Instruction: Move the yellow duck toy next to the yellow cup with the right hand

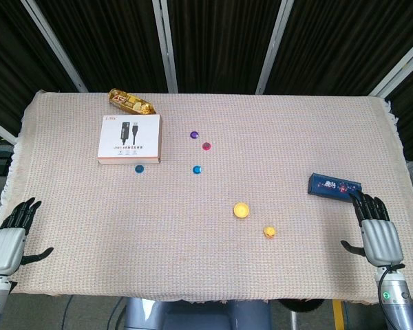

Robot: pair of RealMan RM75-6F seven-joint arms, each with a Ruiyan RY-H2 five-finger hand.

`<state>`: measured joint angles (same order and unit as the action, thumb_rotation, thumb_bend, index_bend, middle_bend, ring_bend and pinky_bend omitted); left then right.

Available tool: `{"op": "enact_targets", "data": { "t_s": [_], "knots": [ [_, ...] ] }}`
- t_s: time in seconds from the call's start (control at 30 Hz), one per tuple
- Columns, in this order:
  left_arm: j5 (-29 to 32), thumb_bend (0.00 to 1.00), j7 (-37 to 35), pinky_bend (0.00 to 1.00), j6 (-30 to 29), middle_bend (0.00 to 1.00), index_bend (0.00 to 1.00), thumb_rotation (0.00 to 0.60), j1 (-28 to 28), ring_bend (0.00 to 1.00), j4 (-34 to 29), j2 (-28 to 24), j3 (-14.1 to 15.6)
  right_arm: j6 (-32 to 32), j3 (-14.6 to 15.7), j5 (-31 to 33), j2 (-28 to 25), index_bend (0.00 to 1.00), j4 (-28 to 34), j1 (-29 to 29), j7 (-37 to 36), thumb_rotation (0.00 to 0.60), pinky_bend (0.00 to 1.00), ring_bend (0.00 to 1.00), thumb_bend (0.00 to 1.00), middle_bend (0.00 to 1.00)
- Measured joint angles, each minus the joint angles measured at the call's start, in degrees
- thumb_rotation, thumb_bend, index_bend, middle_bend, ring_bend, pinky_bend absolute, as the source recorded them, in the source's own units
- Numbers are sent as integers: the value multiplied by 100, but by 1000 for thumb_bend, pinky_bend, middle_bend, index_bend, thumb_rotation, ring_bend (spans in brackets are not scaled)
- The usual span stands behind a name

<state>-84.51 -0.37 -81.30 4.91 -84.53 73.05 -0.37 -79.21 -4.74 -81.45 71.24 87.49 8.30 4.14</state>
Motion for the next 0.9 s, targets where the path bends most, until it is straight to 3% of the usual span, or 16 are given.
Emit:
{"op": "enact_targets", "data": {
  "t_s": [0.9],
  "knots": [
    [-94,0,16,175,-51,0,0,600,3,0,-25,-4,25,-26,-16,14,7,37,14,-15,-103,600,0,0,0,0]
  ]
}}
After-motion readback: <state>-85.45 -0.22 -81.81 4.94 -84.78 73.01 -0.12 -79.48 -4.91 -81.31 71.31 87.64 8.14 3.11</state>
